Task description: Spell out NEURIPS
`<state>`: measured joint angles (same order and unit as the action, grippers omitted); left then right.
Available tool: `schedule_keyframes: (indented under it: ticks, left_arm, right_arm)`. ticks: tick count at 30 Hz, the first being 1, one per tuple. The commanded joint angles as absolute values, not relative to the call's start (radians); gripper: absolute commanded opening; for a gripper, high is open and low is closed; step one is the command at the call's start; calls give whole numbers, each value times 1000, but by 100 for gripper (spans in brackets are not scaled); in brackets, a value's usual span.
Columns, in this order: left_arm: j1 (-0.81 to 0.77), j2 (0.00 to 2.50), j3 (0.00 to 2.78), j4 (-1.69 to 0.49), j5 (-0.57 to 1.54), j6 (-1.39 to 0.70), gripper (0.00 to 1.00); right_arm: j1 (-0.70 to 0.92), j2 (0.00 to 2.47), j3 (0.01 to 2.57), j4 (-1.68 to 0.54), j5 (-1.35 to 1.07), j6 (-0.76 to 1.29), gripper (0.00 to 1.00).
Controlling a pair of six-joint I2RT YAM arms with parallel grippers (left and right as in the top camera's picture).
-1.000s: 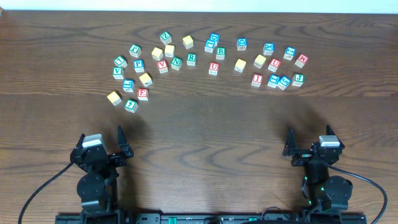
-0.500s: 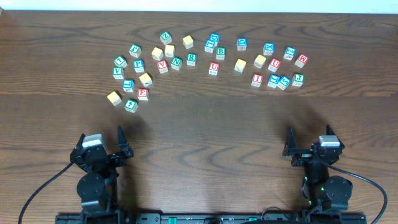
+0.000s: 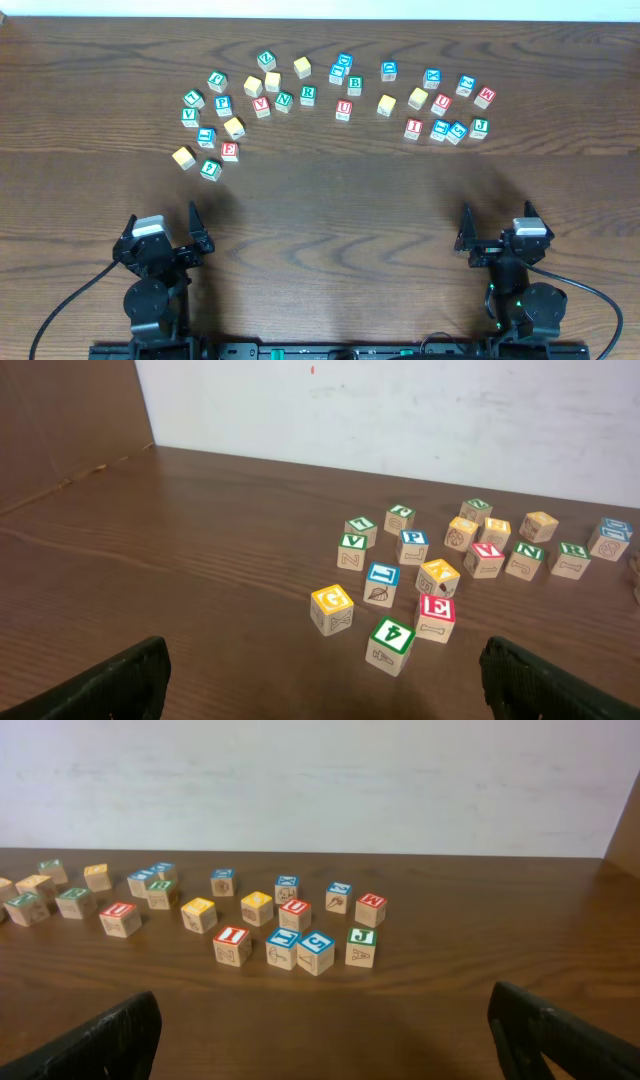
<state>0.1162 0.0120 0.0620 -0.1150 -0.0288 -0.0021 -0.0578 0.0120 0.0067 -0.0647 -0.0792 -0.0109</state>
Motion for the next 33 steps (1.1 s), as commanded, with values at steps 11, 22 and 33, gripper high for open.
schedule_keyframes:
  ticks: [11,22,33]
  left_arm:
    - [118,183,216,-113,-27,7,97]
    - [118,604,578,-135,104,7,98]
    - [66,1169,1206,-474,266,7,98]
  right_arm:
    - [-64,7,6,-68,-84,-1,99]
    - [-64,7,6,-68,-84,-1,99]
    - [-64,7,6,-68,-84,-1,99]
